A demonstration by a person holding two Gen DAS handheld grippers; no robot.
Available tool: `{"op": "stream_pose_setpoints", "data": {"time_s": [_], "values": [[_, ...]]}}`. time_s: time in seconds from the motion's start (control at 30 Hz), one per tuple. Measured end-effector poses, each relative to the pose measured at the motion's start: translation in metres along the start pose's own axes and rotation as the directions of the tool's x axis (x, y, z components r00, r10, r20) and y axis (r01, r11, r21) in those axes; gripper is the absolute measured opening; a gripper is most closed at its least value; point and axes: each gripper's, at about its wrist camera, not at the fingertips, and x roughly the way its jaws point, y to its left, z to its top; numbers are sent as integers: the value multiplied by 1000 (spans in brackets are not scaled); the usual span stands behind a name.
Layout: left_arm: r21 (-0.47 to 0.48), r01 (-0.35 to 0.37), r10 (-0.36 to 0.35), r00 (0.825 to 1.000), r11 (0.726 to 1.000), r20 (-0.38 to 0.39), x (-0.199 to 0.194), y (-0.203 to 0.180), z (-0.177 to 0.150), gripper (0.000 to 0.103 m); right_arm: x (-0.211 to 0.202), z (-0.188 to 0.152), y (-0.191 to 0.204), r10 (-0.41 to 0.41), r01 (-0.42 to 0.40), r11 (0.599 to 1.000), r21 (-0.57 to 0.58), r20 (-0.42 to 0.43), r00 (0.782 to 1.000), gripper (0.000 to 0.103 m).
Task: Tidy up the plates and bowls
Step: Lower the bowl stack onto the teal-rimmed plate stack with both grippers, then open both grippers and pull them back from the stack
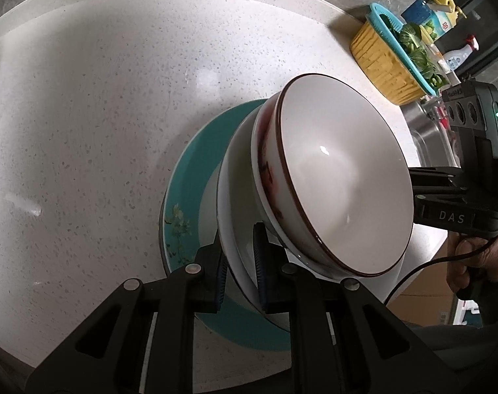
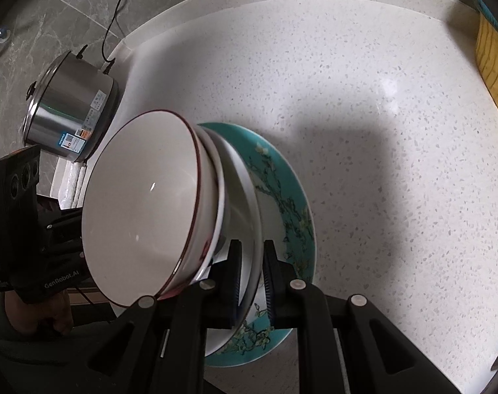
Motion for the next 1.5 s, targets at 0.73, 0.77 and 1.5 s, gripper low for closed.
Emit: {"op": "stream_pose_setpoints", "data": {"time_s": [0.73, 0.77, 1.5], "values": [[-97, -15, 21, 998, 995, 66, -12, 12, -16, 16, -1, -16, 10, -14, 16, 999, -48, 57, 998, 20], [-104, -20, 27, 997, 994, 72, -14, 13, -18, 16, -2, -17, 11, -10, 14, 999, -52, 62, 998, 22], [-58, -107, 121, 906, 993, 406, -140, -22, -78, 67, -83, -68, 13, -125, 105, 992, 76, 339, 932, 85]]}}
